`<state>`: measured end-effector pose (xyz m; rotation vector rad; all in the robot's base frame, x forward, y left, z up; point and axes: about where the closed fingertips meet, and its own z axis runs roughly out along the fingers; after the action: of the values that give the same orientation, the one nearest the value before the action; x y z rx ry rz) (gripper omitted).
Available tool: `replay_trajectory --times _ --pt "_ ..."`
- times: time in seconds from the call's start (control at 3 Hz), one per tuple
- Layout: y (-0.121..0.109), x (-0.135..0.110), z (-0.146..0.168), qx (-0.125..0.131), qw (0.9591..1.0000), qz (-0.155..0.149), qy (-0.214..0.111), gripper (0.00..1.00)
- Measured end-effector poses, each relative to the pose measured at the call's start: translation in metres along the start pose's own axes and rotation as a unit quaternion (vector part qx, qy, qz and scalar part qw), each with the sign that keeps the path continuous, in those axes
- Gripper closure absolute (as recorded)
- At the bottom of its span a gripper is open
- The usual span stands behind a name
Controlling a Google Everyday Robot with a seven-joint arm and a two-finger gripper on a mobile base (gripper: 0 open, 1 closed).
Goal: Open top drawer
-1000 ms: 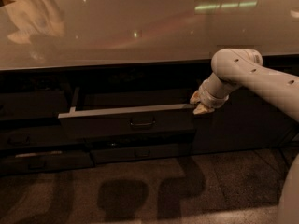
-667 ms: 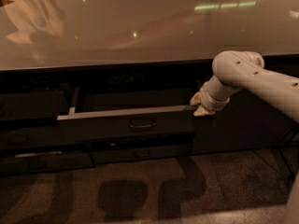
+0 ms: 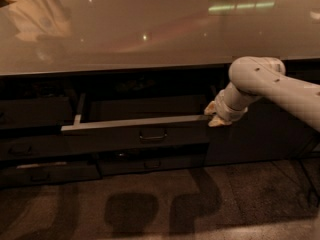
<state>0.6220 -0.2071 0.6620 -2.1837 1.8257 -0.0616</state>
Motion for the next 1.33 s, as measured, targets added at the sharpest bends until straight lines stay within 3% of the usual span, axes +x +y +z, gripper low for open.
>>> replay_trajectory --times 0.67,1.33 --pt "0.008 -0.001 -0.005 -0.002 1.0000 -0.003 0.000 1.00" --pt "-0.014 -0.006 -0.025 0.008 1.0000 0.003 0.002 1.00"
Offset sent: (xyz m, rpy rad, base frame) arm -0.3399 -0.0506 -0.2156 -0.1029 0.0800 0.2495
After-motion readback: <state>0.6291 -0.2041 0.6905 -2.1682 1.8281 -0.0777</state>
